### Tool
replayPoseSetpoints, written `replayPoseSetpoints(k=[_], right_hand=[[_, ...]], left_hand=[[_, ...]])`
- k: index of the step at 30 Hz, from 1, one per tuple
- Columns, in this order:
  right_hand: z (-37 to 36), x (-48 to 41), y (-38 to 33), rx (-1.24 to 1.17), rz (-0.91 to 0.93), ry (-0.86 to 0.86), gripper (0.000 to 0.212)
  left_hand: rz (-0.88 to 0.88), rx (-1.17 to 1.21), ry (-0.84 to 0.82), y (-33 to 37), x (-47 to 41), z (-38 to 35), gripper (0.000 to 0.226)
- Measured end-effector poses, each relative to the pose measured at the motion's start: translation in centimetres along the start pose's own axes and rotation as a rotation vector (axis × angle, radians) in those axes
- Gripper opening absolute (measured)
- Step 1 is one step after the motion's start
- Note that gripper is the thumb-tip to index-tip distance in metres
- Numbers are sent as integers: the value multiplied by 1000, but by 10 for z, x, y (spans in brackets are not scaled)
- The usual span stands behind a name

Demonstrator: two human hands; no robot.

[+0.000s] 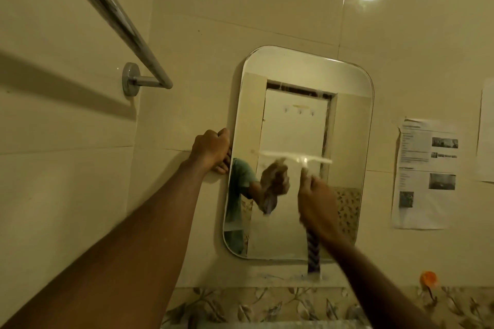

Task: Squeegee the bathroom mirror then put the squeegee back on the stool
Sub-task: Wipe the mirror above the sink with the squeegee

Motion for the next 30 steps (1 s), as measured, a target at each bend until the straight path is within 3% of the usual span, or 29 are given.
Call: replayPoseSetpoints(k=[6,14,23,30], right_hand=[[21,-52,-17,-3,1,49,47],[-51,109,63,107,-196,-109,32],[-7,4,3,-17,3,27,43],[-52,119,64,100,-179,-142,35]], left_hand=[[-69,31,77,-8,5,-2,50],[-309,-108,229,-16,32,-15,39],[-254,-51,209,-18,30,-13,42],[-260,-6,208,-18,31,-13,45]])
Point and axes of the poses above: each hand's wrist, its own x-axis away from the middle knuckle, its own z-axis out of the back of the hand, y = z × x, the point moved 4 cm from there along -x, towards the middle knuckle
